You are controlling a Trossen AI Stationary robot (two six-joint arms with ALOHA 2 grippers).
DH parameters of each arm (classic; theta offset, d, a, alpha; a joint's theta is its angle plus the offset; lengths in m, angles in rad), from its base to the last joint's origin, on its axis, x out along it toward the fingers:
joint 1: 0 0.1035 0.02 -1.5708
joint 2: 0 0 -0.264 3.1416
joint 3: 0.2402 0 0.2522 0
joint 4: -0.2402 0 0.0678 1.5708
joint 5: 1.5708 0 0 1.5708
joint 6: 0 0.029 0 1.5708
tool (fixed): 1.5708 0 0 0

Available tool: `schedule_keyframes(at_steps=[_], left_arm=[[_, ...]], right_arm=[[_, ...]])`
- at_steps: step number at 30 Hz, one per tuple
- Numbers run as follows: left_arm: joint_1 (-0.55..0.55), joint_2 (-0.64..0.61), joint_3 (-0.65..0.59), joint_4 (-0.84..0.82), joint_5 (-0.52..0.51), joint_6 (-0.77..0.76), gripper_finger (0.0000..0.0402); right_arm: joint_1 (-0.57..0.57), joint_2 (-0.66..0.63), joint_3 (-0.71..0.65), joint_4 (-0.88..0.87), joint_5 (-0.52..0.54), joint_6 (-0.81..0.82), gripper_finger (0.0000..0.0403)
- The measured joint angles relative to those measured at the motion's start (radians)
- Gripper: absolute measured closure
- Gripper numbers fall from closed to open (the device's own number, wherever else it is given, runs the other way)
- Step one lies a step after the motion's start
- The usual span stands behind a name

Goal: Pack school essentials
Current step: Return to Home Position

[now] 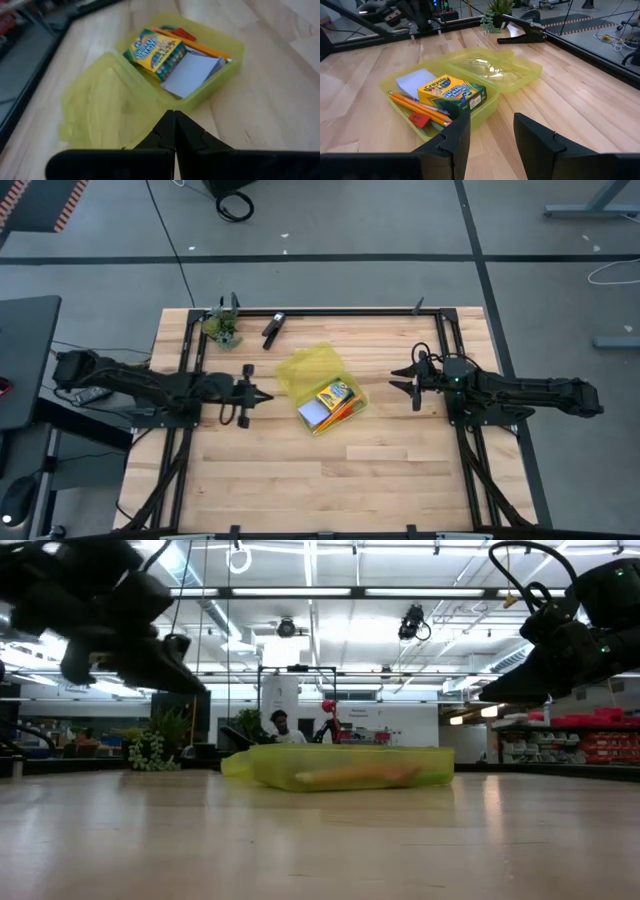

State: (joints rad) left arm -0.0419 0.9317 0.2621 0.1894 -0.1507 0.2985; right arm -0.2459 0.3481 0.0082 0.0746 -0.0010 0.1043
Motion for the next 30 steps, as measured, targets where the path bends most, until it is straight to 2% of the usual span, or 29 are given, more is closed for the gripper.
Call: schedule_keyframes(at_steps=[3, 8, 15, 22, 26, 30], left_arm=[[-0.001, -0.099, -0.087, 0.034, -0.023, -0.028, 0.0398], [-0.003, -0.252, -0.164, 0.017, -0.043, -0.052, 0.0398], [-0.003, -0.388, -0.19, -0.031, -0.1, -0.075, 0.0397], [-0.003, -0.506, -0.192, -0.071, -0.128, -0.053, 0.0397], [-0.003, -0.601, -0.255, -0.058, -0.134, -0.045, 0.0399], [-0.003, -0.686, -0.253, -0.105, -0.134, -0.057, 0.0397]], right_arm=[[0.0, 0.0, 0.0, 0.0, 0.0, 0.0, 0.0246], [0.0, 0.0, 0.0, 0.001, 0.0, 0.0, 0.0246], [0.0, 0.0, 0.0, 0.001, 0.0, 0.0, 0.0246], [0.0, 0.0, 0.0, 0.001, 0.0, 0.0, 0.0246], [0.0, 0.0, 0.0, 0.001, 0.0, 0.0, 0.0246], [0.0, 0.0, 0.0, 0.002, 0.0, 0.0, 0.0246]])
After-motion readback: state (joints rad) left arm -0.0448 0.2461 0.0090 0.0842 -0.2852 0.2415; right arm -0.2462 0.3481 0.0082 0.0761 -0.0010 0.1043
